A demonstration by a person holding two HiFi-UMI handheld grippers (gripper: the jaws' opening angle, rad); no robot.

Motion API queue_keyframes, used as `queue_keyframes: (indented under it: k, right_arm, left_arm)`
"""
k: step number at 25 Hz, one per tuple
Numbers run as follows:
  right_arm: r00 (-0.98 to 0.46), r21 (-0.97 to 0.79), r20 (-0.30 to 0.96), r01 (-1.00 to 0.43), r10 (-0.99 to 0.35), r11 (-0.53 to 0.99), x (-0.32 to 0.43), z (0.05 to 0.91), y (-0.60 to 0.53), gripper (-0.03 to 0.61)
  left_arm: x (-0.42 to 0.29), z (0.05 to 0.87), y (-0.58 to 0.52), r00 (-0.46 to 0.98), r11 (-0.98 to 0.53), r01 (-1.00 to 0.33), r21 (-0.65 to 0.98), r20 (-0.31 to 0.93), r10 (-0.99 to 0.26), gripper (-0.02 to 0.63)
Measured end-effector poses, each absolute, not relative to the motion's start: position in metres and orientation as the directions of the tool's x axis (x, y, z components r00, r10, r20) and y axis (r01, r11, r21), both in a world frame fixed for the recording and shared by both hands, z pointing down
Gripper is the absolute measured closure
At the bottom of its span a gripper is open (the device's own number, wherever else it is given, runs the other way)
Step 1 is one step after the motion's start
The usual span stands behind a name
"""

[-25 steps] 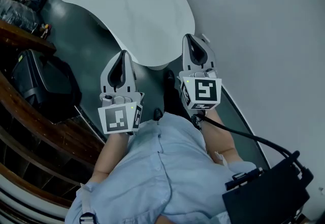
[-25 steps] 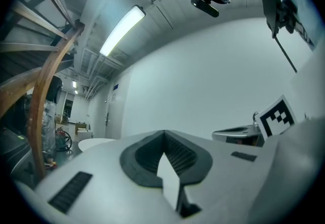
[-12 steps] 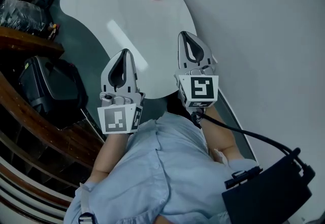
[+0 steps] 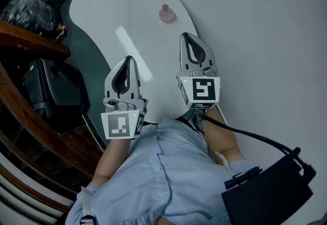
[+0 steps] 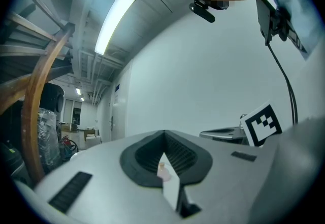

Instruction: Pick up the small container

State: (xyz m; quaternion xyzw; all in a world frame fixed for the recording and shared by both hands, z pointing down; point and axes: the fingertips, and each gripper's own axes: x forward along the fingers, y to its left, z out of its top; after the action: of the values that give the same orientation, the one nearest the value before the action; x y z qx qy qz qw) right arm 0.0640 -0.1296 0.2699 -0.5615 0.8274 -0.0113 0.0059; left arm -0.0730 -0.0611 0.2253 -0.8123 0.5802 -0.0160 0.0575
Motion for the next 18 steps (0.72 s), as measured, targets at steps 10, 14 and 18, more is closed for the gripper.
queue_keyframes:
  k: [10, 14, 18]
  right_arm:
    - [-0.347, -0.005, 0.092, -0.938, -0.933, 0.348, 0.044, 0.302, -0.17, 0.577]
    - [-0.332, -0.007, 0.136, -0.942, -0.933, 0.334, 0.041, 0.322, -0.179, 0.577]
    - [-0.318, 0.0, 0.189, -0.946, -0.929, 0.324, 0.036, 0.343, -0.187, 0.577]
  left_arm:
    - [-0.101, 0.256, -0.1, 0.336, -0.337, -0.941, -0.039, 0.025, -0.942, 0.615]
    - [-0.105, 0.269, -0.111, 0.346, -0.347, -0.938, -0.017, 0.052, -0.937, 0.615]
    - [-0.116, 0.28, -0.117, 0.342, -0.343, -0.939, 0.007, 0.089, -0.935, 0.614]
